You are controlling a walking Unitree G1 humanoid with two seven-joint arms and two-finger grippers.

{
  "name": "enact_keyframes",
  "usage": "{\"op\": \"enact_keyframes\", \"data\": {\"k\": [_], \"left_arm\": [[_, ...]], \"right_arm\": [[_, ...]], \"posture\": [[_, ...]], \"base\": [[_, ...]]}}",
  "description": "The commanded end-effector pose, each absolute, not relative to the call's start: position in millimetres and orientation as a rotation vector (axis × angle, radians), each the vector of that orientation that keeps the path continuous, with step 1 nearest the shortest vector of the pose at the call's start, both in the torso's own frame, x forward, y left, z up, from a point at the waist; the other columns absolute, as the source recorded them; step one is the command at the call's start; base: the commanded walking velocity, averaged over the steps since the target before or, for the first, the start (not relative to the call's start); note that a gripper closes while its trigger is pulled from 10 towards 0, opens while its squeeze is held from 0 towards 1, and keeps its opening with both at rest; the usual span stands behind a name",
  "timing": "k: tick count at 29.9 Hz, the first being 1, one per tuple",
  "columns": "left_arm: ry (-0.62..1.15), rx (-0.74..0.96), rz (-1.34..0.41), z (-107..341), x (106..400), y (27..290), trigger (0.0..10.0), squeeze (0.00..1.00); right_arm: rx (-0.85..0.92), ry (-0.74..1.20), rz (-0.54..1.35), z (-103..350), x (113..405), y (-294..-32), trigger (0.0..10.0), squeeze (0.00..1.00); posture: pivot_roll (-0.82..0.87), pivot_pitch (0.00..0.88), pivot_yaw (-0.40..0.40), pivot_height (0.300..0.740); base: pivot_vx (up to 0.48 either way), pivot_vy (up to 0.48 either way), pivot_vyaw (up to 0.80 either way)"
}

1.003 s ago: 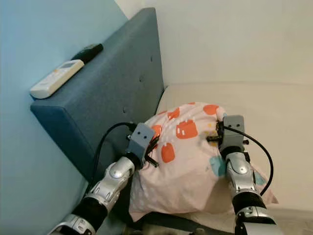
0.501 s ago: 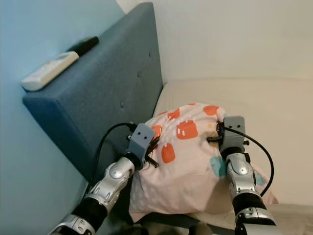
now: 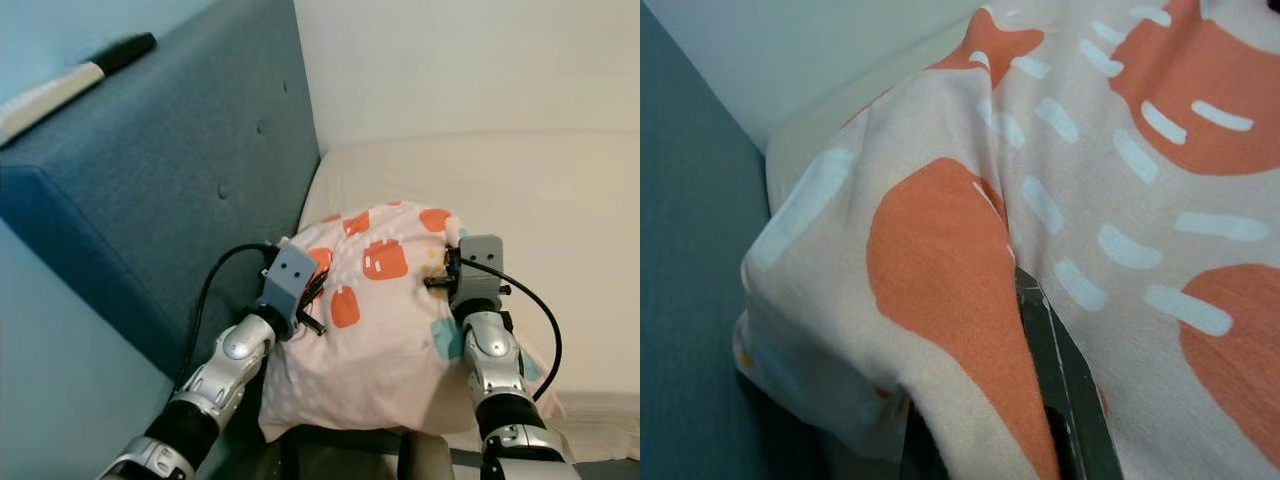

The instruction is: Clean up the room

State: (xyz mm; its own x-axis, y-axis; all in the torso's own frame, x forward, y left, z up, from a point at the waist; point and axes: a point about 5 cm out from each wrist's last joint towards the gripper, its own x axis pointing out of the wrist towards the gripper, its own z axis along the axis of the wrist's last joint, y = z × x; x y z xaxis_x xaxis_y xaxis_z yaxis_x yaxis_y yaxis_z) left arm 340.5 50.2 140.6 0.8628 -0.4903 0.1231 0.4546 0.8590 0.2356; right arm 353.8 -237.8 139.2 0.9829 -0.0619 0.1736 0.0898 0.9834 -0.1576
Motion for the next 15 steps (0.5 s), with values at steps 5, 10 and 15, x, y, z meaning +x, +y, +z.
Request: {"op": "enact_keyframes", "data": {"k": [5,10,15], "left_arm": [[-0.262,0.216,-0.473,171.0,352.9,57.4,10.0,0.0],[-0.282,0.233,-0.433,179.8,360.6,59.8,10.0,0.0],[-0.354,0.299,-0.286,221.4,391.2,81.5,10.0,0.0]], "right_arm": [[-0.188,-0.302,-0.083,188.7,370.4,-246.1,10.0,0.0],[-0.216,-0.299,-0.081,197.3,375.3,-248.3,10.0,0.0],[-0.272,-0.331,-0.071,235.1,391.8,-244.3,10.0,0.0]], "posture": [[0.05,0.276,0.116,0.616],[0.05,0.281,0.115,0.616],[0.05,0.285,0.102,0.601]], "base": [[0.0,0.0,0.0],[0.0,0.0,0.0],[0.0,0.0,0.0]]}}
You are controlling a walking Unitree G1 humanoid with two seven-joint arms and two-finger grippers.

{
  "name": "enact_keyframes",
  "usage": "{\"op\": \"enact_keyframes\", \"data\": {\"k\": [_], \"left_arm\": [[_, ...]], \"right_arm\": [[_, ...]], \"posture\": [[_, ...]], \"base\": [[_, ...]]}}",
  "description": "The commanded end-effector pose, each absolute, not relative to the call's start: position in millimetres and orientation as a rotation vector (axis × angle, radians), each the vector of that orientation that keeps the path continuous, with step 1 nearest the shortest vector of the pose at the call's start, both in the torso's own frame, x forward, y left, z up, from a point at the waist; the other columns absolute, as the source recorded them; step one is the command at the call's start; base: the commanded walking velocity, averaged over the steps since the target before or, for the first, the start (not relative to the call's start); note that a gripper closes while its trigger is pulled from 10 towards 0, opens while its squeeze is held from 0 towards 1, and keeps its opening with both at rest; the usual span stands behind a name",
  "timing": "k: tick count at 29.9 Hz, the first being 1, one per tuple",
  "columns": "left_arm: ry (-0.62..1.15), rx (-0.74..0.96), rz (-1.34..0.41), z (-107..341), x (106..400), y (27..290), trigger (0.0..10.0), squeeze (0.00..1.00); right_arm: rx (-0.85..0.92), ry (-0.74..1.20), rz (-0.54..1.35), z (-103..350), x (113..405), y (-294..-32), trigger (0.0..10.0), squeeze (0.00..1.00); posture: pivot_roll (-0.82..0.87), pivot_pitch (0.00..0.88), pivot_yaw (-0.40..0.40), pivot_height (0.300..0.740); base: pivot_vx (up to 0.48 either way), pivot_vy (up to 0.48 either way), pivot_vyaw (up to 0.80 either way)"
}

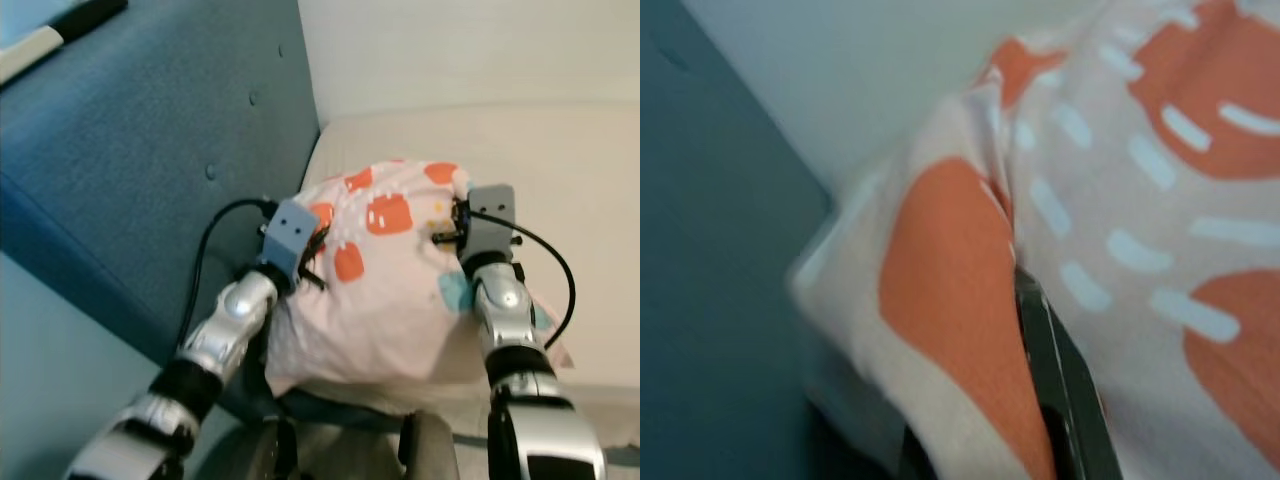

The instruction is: Clean up the room

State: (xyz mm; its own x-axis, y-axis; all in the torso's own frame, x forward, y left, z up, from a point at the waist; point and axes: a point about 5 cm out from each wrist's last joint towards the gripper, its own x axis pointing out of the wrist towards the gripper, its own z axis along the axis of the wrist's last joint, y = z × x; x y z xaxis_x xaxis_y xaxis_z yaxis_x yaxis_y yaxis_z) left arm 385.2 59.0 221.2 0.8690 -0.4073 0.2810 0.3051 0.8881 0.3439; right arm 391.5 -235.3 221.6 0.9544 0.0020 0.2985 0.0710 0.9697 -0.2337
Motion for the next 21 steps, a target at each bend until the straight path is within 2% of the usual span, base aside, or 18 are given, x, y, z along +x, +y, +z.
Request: {"op": "enact_keyframes", "data": {"k": [1,16,19,20,21], "left_arm": [[-0.354,0.299,-0.286,221.4,391.2,81.5,10.0,0.0],[-0.529,0.416,-0.218,288.8,407.1,79.4,10.0,0.0],[-0.57,0.394,-0.225,301.5,406.6,77.1,10.0,0.0],[-0.597,0.308,-0.271,311.1,404.4,72.9,10.0,0.0],[-0.597,0.308,-0.271,311.1,404.4,72.9,10.0,0.0]], "right_arm": [[-0.272,-0.331,-0.071,235.1,391.8,-244.3,10.0,0.0],[-0.411,-0.469,-0.09,302.9,403.0,-233.6,10.0,0.0],[-0.419,-0.504,-0.097,315.6,402.7,-233.3,10.0,0.0],[-0.421,-0.554,-0.11,329.0,400.7,-234.0,10.0,0.0],[-0.421,-0.554,-0.11,329.0,400.7,-234.0,10.0,0.0]], "posture": [[0.05,0.285,0.102,0.601],[0.05,0.278,0.106,0.601],[0.05,0.274,0.106,0.601],[0.05,0.274,0.104,0.601],[0.05,0.274,0.104,0.601]], "base": [[0.0,0.0,0.0],[0.0,0.0,0.0],[0.0,0.0,0.0],[0.0,0.0,0.0],[0.0,0.0,0.0]]}}
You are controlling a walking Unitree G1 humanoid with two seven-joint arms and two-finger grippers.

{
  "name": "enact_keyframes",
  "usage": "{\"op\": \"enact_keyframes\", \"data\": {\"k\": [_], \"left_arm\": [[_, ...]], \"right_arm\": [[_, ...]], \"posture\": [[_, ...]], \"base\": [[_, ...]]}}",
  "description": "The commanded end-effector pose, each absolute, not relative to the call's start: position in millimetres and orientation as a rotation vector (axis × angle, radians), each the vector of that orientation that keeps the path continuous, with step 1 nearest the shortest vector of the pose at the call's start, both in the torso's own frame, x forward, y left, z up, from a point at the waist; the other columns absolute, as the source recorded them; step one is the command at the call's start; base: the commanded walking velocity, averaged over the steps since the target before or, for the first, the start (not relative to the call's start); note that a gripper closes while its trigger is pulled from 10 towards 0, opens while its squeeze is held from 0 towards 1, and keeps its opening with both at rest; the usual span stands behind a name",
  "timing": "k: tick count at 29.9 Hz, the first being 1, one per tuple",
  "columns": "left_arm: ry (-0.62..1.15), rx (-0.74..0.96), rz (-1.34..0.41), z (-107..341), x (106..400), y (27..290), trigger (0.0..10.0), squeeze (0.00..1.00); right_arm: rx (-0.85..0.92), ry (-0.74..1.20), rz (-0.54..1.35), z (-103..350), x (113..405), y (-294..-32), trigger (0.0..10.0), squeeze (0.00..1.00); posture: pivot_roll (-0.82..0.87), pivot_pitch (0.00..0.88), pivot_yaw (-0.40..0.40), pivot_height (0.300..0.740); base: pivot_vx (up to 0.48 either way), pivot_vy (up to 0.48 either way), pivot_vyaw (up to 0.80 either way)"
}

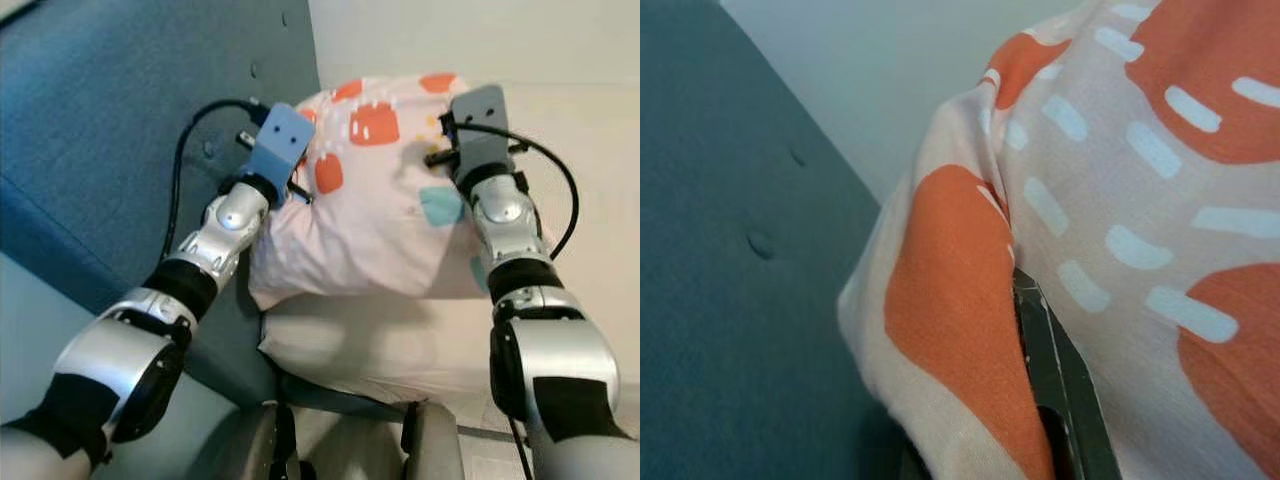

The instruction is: Clean up the room

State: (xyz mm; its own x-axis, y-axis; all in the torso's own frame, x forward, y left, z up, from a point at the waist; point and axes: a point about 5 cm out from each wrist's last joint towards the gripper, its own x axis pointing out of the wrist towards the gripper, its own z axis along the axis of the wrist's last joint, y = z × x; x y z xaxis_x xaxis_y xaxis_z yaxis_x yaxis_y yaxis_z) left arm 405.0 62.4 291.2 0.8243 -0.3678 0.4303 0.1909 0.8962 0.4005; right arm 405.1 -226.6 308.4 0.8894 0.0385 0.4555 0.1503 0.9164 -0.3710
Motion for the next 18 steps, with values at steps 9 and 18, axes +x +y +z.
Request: {"op": "enact_keyframes", "data": {"k": [9,18], "left_arm": [[-0.783,0.398,-0.199,331.7,394.6,65.3,10.0,0.0],[-0.643,0.76,-0.442,243.6,384.5,20.2,10.0,0.0]], "right_arm": [[-0.45,-0.648,-0.183,346.4,396.1,-234.7,10.0,0.0],[-0.371,-0.316,-0.159,229.3,395.7,-237.6,10.0,0.0]], "posture": [[0.05,0.277,0.103,0.601],[0.07,0.295,0.119,0.601]], "base": [[0.0,0.0,0.0],[0.0,0.0,0.0]]}}
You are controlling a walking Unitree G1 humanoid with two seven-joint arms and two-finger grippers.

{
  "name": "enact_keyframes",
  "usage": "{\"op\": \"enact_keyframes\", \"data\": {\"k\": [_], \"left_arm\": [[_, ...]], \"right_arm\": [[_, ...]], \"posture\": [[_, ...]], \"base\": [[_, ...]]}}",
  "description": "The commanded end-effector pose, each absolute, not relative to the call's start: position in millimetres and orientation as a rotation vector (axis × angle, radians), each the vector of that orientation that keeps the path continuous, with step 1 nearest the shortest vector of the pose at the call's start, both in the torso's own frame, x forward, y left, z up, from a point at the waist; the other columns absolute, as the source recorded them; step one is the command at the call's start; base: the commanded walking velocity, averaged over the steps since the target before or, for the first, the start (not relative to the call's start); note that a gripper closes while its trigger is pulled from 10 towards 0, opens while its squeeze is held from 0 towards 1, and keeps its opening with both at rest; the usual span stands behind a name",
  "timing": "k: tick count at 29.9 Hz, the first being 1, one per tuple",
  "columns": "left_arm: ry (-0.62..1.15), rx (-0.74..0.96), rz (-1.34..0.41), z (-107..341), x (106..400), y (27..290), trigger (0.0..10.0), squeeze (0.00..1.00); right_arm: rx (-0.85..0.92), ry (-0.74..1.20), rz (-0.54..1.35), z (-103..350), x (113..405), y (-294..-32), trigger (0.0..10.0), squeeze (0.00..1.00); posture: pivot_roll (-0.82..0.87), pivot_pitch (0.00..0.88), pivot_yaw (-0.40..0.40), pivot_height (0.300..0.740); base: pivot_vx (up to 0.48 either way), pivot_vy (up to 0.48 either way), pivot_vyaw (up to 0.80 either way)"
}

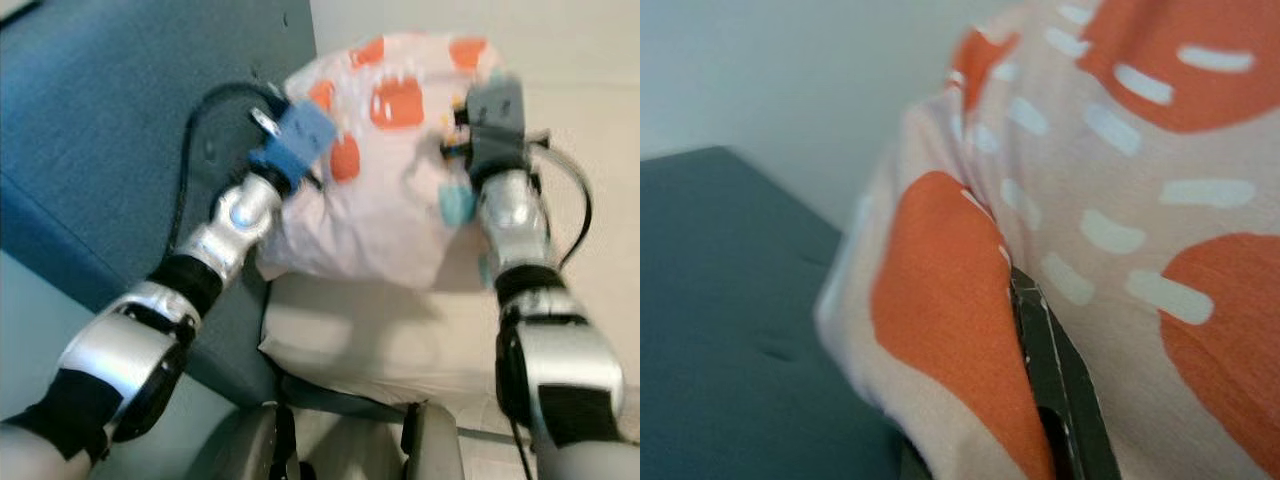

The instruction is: Clean up the room

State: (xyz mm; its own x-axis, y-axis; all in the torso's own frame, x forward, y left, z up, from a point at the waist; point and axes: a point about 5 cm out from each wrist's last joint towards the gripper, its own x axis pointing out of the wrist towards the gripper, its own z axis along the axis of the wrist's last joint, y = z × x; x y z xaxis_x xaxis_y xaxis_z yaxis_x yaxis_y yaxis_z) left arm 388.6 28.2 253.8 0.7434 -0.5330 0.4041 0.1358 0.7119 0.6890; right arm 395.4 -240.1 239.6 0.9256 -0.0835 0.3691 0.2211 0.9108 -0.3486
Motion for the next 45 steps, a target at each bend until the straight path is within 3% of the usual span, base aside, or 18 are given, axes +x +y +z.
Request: {"op": "enact_keyframes", "data": {"k": [1,13,23,28,34,37,38,42,45], "left_arm": [[-0.643,0.76,-0.442,243.6,384.5,20.2,10.0,0.0],[-0.522,0.896,-0.407,212.8,384.2,8.8,10.0,0.0],[-0.584,0.964,-0.382,226.6,385.7,1.3,10.0,0.0],[-0.846,1.023,-0.126,314.4,395.2,13.8,10.0,0.0],[-0.971,1.057,-0.009,343.2,393.1,21.7,10.0,0.0],[-0.983,1.074,0.003,343.7,393.2,23.7,10.0,0.0],[-0.926,1.152,-0.036,321.3,397.5,28.2,10.0,0.0],[-0.903,1.175,-0.053,313.3,398.7,29.4,10.0,0.0],[-0.825,1.284,-0.126,280.0,400.9,32.4,10.0,0.0]], "right_arm": [[-0.371,-0.316,-0.159,229.3,395.7,-237.6,10.0,0.0],[-0.309,-0.112,-0.189,183.1,388.9,-244.4,10.0,0.0],[-0.348,-0.125,-0.271,203.4,394.1,-252.7,10.0,0.0],[-0.365,-0.397,-0.359,298.2,401.3,-260.2,10.0,0.0],[-0.365,-0.536,-0.398,334.2,397.4,-258.5,10.0,0.0],[-0.358,-0.538,-0.389,334.5,398.1,-256.1,10.0,0.0],[-0.323,-0.41,-0.293,299.6,405.9,-243.9,10.0,0.0],[-0.309,-0.364,-0.262,287.1,407.6,-240.1,10.0,0.0],[-0.271,-0.221,-0.203,242.2,407.9,-231.4,10.0,0.0]], "posture": [[0.07,0.295,0.119,0.601],[0.07,0.301,0.138,0.601],[0.08,0.292,0.141,0.601],[0.08,0.28,0.134,0.601],[0.08,0.282,0.134,0.601],[0.08,0.282,0.135,0.601],[0.08,0.291,0.135,0.601],[0.08,0.295,0.134,0.601],[0.08,0.306,0.136,0.601]], "base": [[0.0,0.0,0.0],[0.0,0.0,0.0],[0.0,0.0,0.0],[0.0,0.0,0.0],[0.0,0.0,0.0],[0.0,0.0,0.0],[0.0,0.0,0.0],[0.0,0.0,0.0],[0.0,0.0,0.0]]}}
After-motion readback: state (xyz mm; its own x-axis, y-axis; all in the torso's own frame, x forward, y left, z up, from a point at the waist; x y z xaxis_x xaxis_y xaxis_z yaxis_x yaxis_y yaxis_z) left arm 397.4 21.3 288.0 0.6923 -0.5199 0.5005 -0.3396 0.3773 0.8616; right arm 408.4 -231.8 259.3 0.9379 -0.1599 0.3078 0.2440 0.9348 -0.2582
